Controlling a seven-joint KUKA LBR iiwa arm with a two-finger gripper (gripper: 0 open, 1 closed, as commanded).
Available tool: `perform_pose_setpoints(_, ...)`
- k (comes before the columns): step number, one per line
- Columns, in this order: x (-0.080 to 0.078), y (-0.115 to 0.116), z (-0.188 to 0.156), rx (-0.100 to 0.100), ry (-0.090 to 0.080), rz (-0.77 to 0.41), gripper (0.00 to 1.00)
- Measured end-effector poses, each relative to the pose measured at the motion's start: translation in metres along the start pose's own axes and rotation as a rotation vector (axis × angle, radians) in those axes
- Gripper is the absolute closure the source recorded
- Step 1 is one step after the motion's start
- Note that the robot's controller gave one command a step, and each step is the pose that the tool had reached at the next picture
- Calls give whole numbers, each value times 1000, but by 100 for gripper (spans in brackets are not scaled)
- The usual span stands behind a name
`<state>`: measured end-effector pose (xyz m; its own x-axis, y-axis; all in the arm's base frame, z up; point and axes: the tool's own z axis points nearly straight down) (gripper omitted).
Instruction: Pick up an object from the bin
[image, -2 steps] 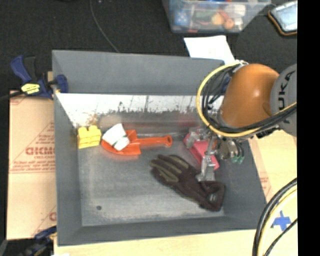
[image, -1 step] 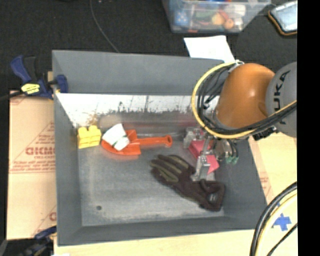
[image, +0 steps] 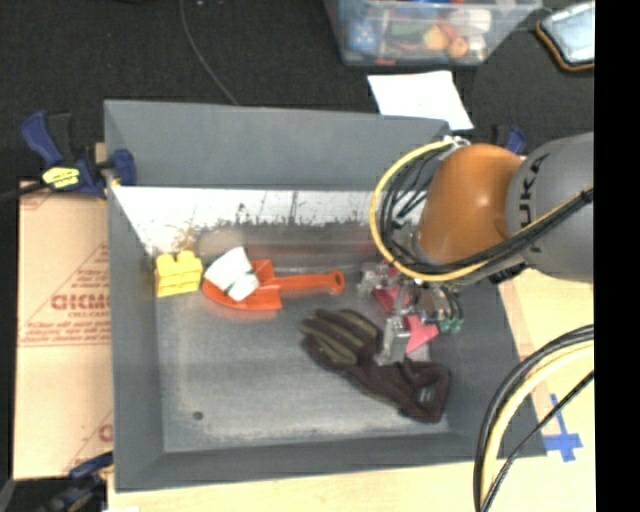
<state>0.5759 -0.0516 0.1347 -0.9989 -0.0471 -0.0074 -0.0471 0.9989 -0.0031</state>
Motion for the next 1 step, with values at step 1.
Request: perform_pose_setpoints(1, 14, 2, -5, 1, -11, -26, 0)
